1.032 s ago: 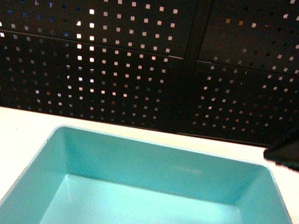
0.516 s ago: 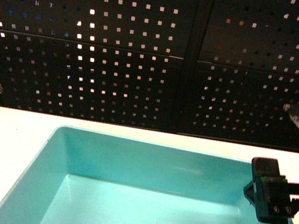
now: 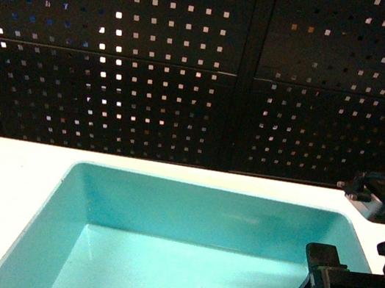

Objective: Stack blue boxes stably on right

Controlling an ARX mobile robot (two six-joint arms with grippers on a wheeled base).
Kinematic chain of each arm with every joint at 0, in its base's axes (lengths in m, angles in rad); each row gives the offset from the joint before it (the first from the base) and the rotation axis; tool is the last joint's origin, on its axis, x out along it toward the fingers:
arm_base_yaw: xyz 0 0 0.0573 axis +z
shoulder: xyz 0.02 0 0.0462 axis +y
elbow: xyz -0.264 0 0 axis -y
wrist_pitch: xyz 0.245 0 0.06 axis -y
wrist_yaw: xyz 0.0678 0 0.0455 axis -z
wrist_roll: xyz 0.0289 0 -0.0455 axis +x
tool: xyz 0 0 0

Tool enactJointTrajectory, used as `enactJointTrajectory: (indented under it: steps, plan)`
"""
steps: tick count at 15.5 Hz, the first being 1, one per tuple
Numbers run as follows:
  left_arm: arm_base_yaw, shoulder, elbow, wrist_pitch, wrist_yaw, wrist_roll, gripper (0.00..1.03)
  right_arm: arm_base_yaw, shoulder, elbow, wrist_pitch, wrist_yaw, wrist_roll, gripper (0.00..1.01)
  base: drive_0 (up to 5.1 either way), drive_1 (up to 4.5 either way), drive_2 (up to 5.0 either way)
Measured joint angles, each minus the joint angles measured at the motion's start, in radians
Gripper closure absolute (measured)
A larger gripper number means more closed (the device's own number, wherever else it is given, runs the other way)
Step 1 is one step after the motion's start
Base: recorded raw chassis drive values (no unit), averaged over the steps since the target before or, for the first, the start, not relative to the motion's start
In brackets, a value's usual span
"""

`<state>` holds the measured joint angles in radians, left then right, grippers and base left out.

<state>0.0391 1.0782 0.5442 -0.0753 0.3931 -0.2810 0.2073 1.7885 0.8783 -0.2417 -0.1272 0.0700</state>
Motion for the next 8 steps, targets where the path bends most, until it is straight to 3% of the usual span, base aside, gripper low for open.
enactJointTrajectory:
  steps: [7,8]
  plan:
    - [0.0,0.0,0.0,0.0,0.0,0.0,0.05,0.002,0.012,-0.005,0.002,-0.012,0.0,0.03,0.0,0.0,0.0]
    - [0.0,0.0,0.0,0.0,0.0,0.0,0.05,0.002,0.012,-0.008,0.003,0.0,0.0,0.07,0.0,0.0,0.0]
